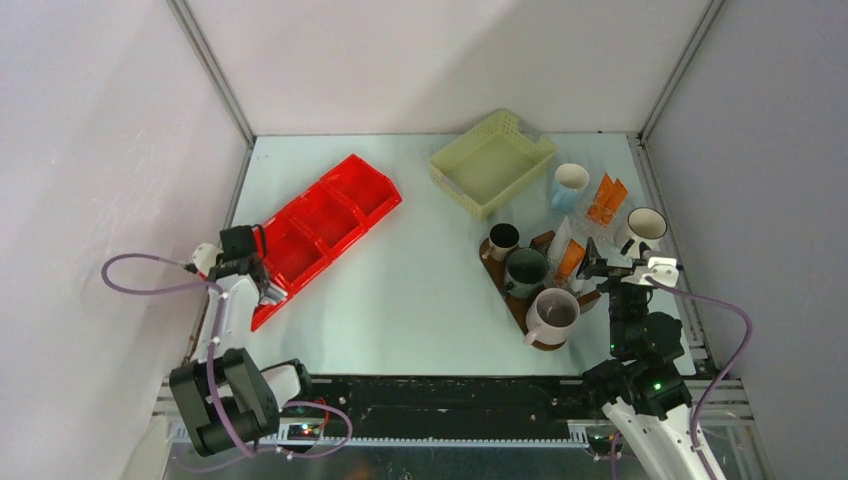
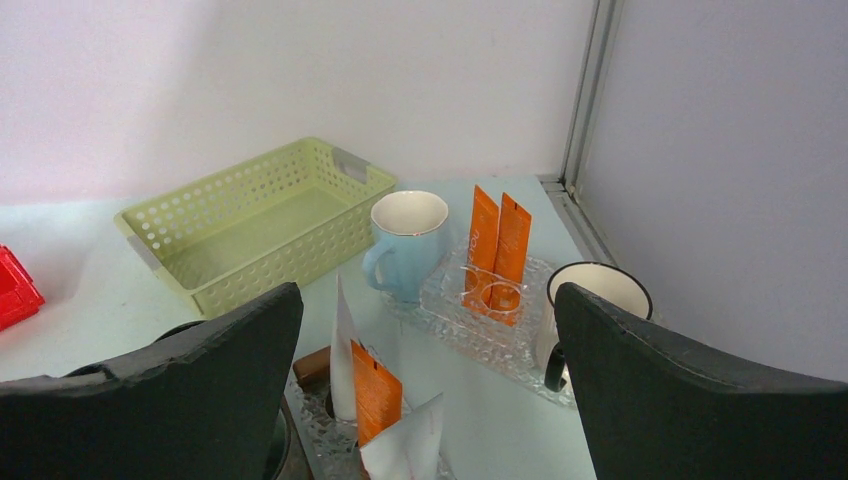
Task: Prepare toiletry sets of a toothbrush and toothpaste on the tray
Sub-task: Pick up the toothbrush from the storage box.
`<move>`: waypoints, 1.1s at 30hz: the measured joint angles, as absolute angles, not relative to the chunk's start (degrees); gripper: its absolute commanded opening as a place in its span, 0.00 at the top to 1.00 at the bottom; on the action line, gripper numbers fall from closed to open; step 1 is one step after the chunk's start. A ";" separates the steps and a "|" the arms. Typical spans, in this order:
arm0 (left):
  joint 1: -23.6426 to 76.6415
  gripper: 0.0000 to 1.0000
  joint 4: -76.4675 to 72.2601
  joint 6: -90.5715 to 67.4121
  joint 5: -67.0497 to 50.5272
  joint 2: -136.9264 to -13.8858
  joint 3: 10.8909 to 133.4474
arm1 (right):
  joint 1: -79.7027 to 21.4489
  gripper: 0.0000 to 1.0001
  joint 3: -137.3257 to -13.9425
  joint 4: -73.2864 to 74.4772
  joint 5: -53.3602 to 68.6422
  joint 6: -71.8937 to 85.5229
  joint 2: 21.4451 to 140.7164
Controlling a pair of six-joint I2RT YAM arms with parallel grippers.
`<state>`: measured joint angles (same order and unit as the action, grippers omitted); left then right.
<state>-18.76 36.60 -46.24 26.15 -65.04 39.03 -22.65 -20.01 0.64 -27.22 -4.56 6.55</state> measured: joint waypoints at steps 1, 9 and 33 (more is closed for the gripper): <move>-18.76 1.00 37.01 -46.26 26.06 -63.94 39.24 | -22.65 0.01 -19.97 0.64 -27.20 -4.56 6.42; -18.74 1.00 39.77 -46.52 25.06 -57.23 40.82 | -22.74 0.01 -19.94 0.25 -27.20 -4.56 5.63; 5.67 1.00 28.21 -40.38 22.09 -38.13 42.19 | -22.70 0.00 -30.02 5.54 -18.20 -5.48 11.94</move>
